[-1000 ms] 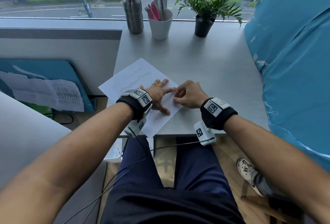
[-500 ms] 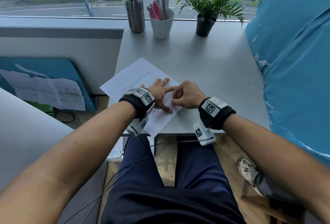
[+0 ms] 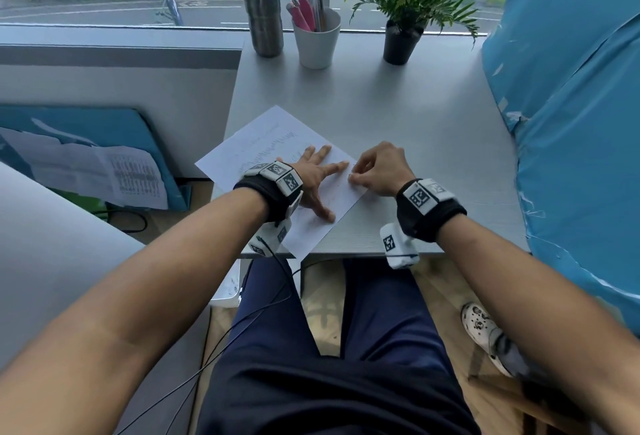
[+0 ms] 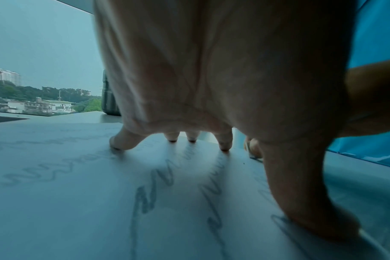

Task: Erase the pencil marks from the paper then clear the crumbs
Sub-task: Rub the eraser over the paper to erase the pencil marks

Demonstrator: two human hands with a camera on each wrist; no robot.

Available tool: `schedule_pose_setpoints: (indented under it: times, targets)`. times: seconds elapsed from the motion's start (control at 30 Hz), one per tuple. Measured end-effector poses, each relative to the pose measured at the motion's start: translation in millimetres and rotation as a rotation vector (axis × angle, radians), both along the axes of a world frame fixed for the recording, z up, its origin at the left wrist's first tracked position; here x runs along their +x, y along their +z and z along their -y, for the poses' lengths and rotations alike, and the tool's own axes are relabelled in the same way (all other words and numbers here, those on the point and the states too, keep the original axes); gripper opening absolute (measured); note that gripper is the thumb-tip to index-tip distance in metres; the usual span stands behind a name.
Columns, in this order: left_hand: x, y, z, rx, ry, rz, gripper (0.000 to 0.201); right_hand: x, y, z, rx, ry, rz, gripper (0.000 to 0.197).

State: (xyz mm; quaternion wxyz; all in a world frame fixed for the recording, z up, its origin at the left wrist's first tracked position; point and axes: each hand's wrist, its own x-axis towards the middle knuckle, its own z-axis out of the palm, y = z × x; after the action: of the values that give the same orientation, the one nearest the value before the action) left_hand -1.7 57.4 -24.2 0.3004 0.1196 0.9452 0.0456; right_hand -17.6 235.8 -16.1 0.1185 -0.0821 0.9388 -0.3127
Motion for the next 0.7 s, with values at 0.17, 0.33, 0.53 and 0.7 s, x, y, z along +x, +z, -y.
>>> schedule_pose_setpoints:
  times: [0.17,0.33,0.53,0.7]
  targets:
    - [0,4,0,-0.029,-0.028,0.016,0.13,-2,-2,1,-0.018,-0.007,0.014,0.012]
    - [0,2,1,-0.019,-0.009,0.011,0.132,18,-1,17,0.019,0.146,0.003,0.01]
    - [3,7,-4,-0.016,-0.003,0.013,0.13,5,0,9,0.002,0.009,-0.013,0.009]
    - [2,10,-4,-0.012,-0.003,0.002,0.129,7,3,13,-0.001,0.101,0.028,0.009]
